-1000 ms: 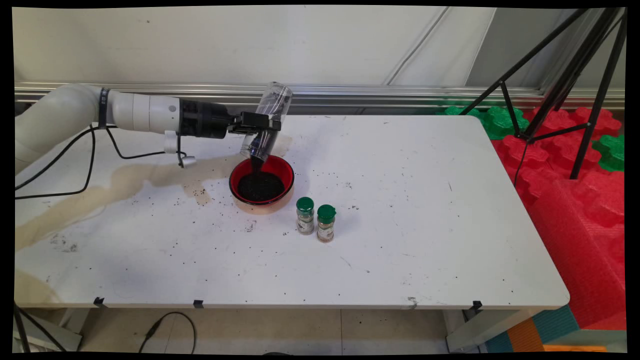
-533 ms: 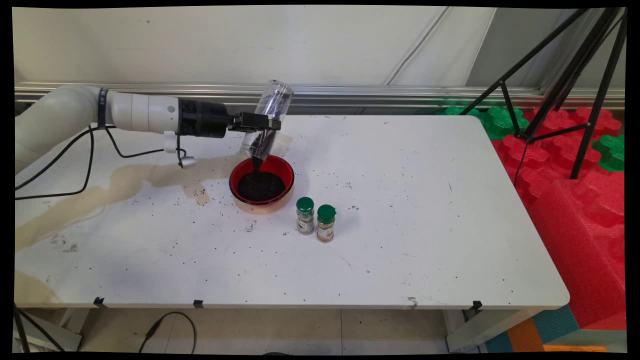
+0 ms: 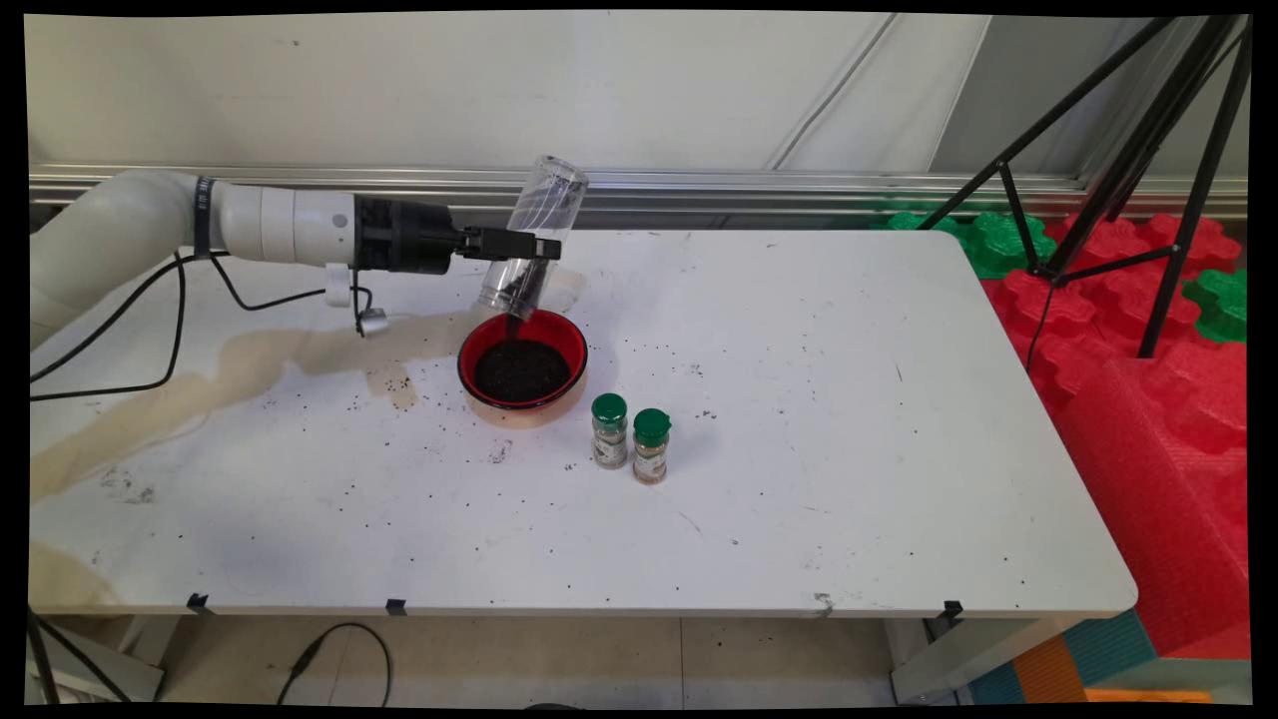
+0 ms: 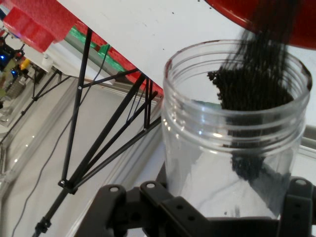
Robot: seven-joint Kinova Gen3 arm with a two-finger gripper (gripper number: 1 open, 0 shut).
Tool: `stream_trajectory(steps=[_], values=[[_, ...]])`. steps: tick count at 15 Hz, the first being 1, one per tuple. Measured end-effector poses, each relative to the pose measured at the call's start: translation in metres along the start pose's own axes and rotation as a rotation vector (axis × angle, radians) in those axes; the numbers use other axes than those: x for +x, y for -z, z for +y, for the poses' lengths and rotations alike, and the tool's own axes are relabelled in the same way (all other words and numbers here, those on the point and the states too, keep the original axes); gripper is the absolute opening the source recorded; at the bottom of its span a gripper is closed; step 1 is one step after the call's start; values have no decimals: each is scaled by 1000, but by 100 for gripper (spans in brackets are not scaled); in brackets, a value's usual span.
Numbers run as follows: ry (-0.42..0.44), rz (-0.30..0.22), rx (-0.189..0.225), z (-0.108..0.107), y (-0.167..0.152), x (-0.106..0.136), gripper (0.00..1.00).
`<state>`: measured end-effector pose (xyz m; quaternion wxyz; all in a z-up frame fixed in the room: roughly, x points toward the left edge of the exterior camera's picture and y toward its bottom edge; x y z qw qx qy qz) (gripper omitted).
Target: Pour the black seasoning powder in the red bowl
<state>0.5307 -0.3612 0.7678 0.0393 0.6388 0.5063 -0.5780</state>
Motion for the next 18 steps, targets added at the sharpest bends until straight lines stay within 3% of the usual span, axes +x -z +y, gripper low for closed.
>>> stream_trajectory(steps=[18], values=[[-174,-22,41,-8,7,1,0]])
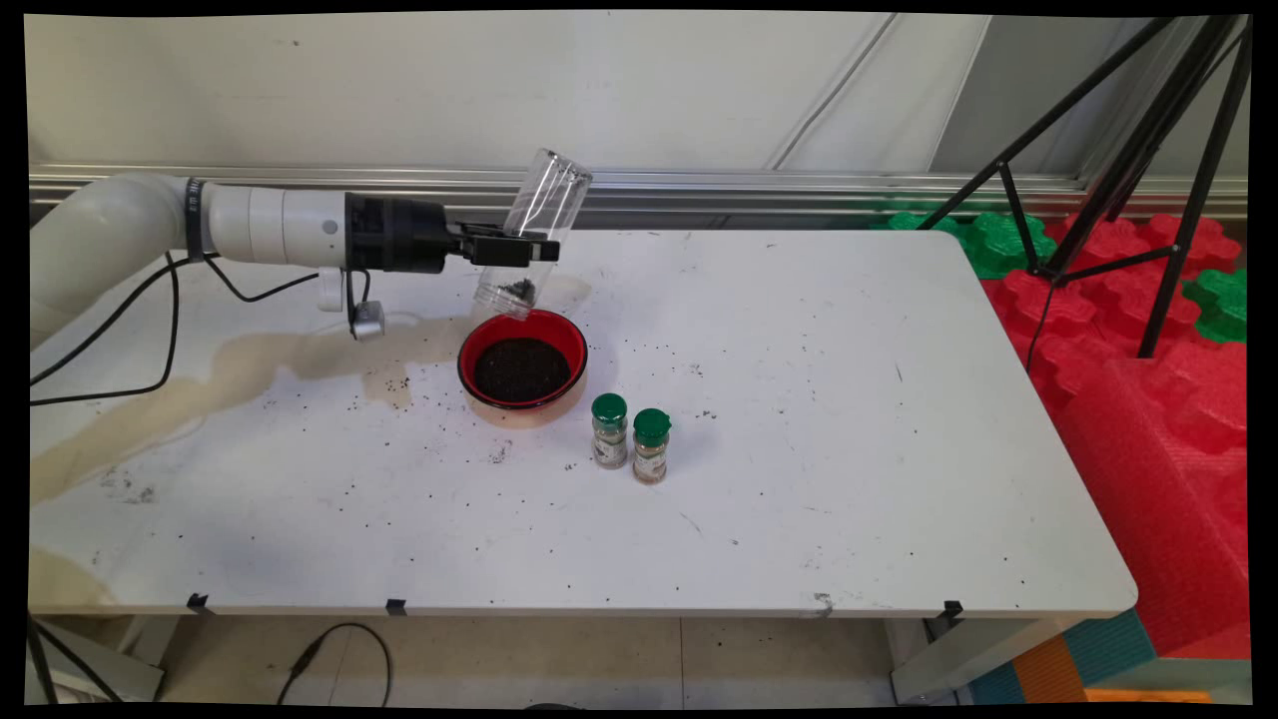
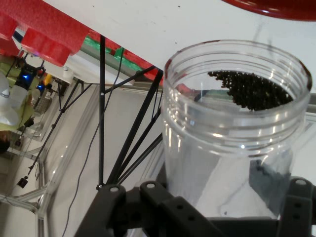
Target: Pour the black seasoning powder in the red bowl
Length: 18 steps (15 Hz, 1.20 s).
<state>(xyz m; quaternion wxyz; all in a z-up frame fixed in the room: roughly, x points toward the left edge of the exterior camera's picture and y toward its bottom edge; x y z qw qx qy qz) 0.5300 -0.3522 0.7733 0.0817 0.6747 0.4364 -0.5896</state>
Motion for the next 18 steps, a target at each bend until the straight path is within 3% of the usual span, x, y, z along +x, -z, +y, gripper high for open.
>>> stream_trajectory(steps=[18], values=[[-72,-25,13,-4,8,-3,0]])
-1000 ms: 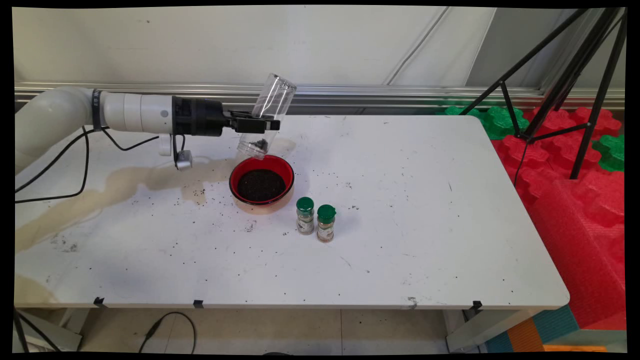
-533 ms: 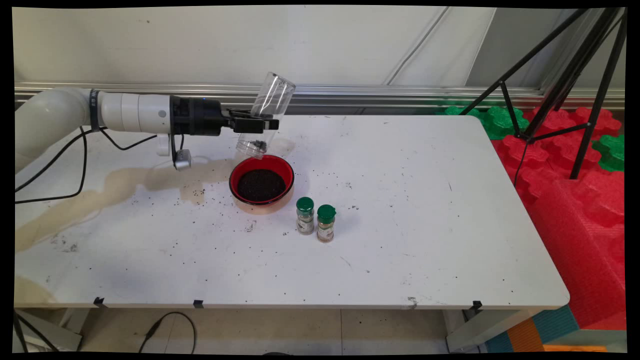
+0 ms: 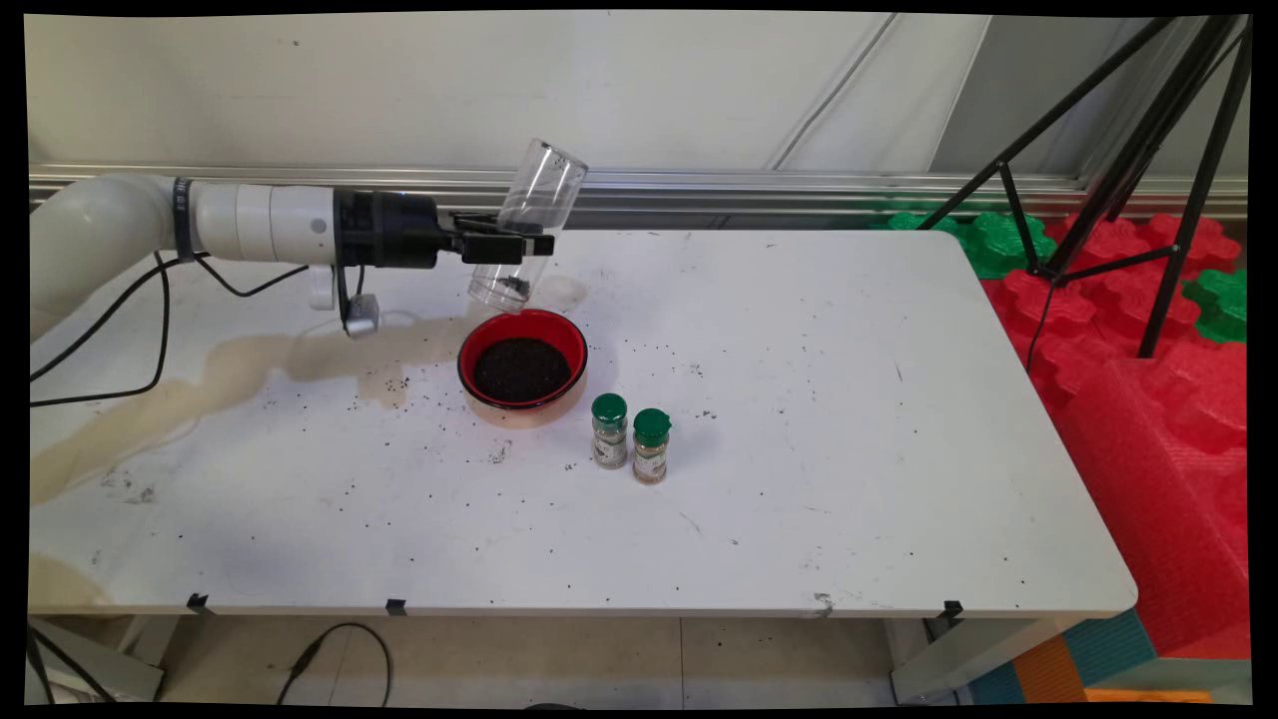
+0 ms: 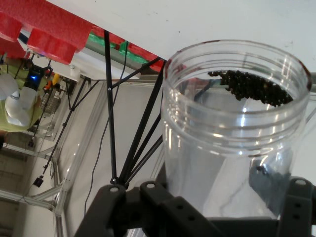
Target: Pour the black seasoning powder in the red bowl
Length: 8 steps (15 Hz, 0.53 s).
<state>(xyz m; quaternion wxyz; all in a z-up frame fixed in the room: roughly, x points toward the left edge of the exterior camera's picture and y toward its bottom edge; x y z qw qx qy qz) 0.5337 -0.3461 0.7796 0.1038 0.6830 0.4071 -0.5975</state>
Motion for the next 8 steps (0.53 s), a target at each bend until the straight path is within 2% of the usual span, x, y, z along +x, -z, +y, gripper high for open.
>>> stream_trajectory(steps=[8], values=[[-5,-6,5,-1,3,-1,0]])
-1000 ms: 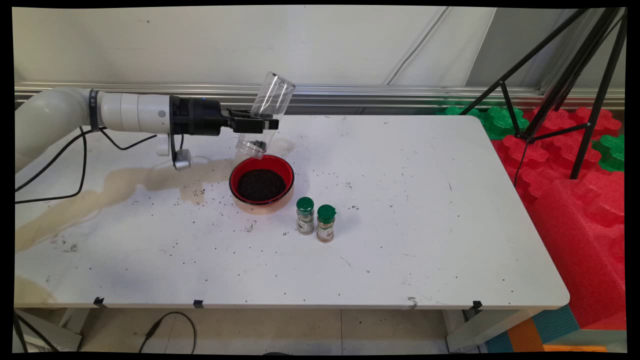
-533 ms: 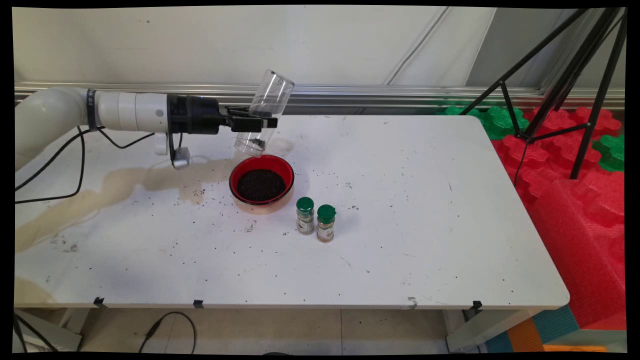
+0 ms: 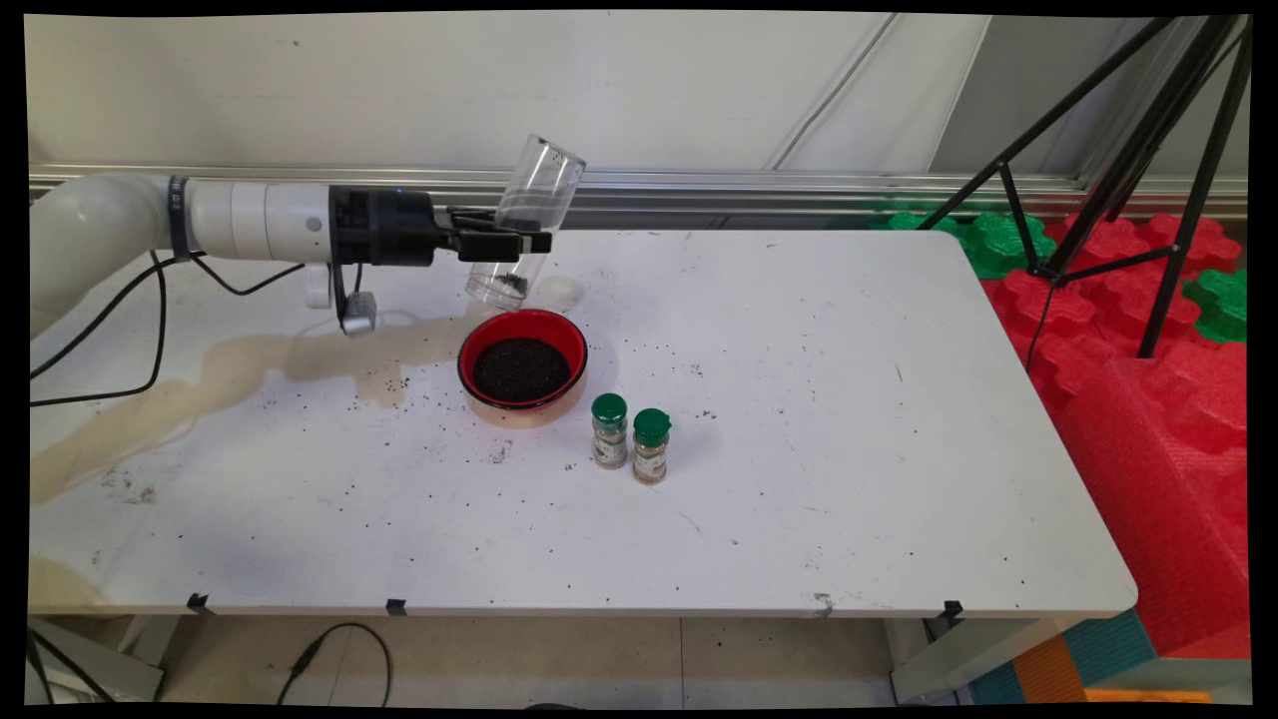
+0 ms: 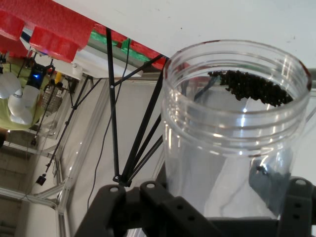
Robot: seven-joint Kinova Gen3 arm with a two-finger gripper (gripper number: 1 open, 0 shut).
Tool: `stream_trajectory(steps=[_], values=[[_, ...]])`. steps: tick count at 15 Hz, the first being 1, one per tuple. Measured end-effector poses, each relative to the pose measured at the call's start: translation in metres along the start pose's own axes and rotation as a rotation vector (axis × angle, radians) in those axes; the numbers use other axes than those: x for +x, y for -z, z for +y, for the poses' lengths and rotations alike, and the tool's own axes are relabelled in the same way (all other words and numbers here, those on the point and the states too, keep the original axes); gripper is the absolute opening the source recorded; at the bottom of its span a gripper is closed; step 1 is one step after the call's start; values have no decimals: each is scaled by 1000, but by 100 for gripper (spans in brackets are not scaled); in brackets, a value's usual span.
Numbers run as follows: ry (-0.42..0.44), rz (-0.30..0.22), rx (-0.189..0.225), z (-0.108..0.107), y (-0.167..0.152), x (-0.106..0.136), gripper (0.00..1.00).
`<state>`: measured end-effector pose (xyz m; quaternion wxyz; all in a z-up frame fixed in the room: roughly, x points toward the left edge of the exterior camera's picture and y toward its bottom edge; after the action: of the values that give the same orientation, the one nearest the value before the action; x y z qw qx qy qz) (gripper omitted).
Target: Pour the black seasoning powder in the red bowl
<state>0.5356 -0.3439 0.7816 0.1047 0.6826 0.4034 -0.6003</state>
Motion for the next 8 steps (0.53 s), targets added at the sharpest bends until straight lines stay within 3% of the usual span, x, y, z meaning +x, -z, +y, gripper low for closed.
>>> stream_trajectory(steps=[5,8], values=[[64,8,-9,1,1,3,0],[155,11,-20,2,1,5,0]])
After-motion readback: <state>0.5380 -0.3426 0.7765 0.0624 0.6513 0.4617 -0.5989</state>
